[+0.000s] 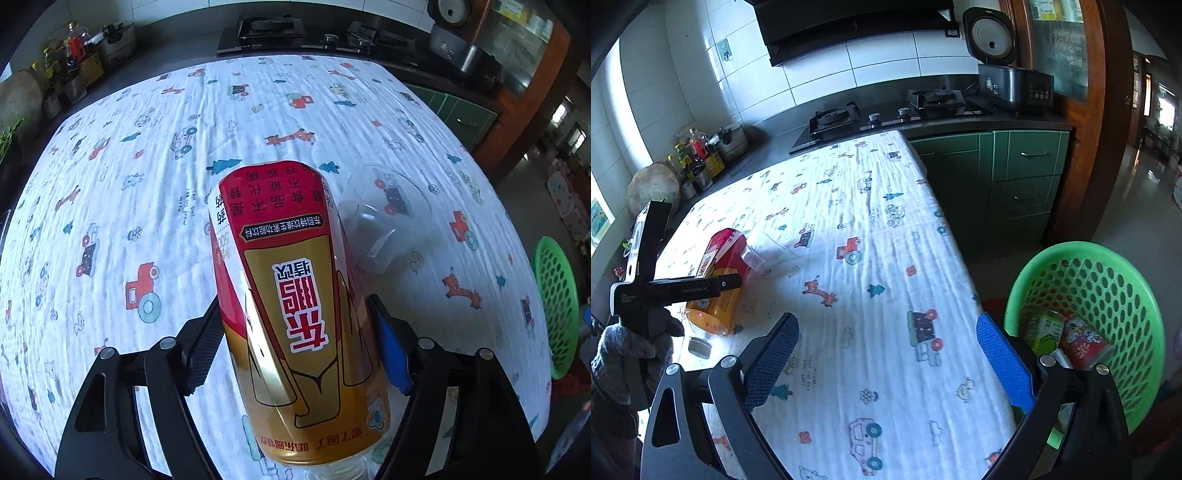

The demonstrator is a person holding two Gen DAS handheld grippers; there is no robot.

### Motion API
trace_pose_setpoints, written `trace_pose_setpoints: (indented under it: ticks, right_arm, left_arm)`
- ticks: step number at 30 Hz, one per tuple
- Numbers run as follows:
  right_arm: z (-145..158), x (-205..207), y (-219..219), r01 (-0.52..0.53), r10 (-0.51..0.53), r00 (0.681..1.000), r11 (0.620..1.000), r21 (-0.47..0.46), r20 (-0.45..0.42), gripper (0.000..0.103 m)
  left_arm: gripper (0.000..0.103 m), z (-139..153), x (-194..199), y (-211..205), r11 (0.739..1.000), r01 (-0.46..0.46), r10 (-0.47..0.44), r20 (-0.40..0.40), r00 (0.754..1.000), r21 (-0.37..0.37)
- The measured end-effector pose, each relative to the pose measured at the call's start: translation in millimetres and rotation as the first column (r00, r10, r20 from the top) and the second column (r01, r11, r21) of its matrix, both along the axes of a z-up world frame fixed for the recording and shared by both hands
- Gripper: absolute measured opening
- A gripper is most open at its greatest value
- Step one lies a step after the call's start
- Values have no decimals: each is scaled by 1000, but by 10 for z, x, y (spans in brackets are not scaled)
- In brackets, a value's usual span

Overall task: Collect trash
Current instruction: 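Grasp the red-and-gold drink bottle with the left gripper, then grasp the clear plastic cup with the right gripper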

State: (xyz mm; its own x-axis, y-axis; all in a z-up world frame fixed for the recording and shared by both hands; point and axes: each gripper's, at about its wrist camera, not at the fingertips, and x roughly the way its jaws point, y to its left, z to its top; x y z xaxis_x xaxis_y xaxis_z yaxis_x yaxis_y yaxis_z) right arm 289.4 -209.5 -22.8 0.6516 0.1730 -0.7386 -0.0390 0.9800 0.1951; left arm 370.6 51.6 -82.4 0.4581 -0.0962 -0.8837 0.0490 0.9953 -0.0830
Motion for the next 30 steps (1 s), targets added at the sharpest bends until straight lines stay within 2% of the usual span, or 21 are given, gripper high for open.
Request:
trace_pose_setpoints:
  ticks: [6, 21, 30]
  right_arm:
    - [-29, 150, 140, -20, 21, 999, 999, 44, -27, 94]
    - [-203, 785, 902, -70, 109, 985, 961, 267, -134, 94]
    - [-422, 1226, 1203, -10, 82, 977, 940, 342, -195, 94]
  left_arm:
    - [70, 55, -71, 88, 999, 25, -25, 19, 1000, -21]
    - [70, 405, -350, 706, 996, -14, 22, 97, 995, -84]
    - [70, 416, -398, 940, 995, -18, 29, 113, 993, -99]
